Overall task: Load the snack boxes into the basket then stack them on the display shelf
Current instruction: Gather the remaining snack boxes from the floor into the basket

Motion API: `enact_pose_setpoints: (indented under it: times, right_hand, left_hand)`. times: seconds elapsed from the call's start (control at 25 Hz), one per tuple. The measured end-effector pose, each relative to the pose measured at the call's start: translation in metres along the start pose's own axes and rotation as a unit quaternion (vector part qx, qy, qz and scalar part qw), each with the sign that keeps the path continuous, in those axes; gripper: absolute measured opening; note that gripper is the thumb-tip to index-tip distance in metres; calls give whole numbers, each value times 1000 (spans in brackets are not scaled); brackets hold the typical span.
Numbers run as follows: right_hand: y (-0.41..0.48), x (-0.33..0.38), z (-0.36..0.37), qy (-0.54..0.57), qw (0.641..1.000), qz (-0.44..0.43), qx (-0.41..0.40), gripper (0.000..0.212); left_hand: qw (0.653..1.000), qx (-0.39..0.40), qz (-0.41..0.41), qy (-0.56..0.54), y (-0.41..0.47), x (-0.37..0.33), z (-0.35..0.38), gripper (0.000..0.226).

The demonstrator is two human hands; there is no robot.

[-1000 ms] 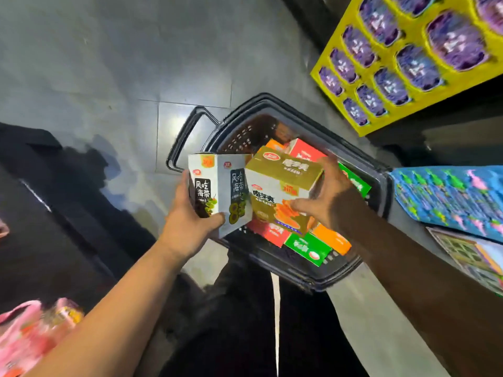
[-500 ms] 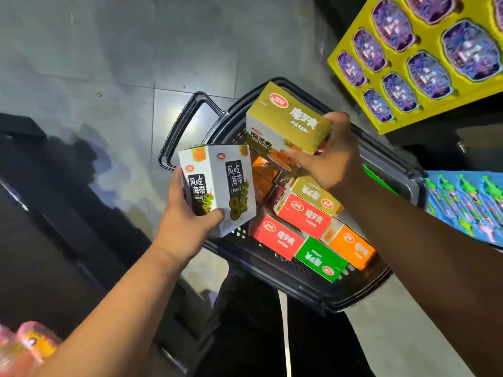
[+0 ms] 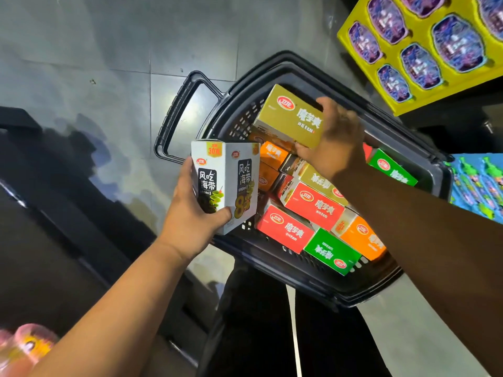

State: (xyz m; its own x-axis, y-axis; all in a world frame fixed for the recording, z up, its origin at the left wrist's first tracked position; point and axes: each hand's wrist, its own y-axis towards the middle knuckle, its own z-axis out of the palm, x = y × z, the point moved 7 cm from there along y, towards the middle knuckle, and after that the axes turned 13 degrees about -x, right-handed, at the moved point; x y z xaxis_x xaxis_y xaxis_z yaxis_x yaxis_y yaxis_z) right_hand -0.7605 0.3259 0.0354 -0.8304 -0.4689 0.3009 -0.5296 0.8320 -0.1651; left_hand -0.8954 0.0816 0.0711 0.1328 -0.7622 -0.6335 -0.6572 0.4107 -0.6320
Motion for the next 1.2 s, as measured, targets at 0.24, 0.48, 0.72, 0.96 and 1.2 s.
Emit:
enact_pose_setpoints:
  times: [0.24,0.48,0.72,0.96,1.2]
  right_hand:
    - [-1,3,11,-68,995,-54,50,80]
    - [6,4,3,-61,993,-10,97,69]
    - [19,7,9,-143,977,11,160,73]
    - [14,17,30,-237,962,-74,116,76]
    - [18,20,30,-234,959,-127,94,84]
  left_hand:
    - [999,21,1,43,9,21,6,102]
    - [996,39,10,83,15,26,15,104]
    - [993,42,12,112,19,27,22,114]
    - [991,33,15,129,21,35,24,113]
    - [989,34,26,138,23,35,25,112]
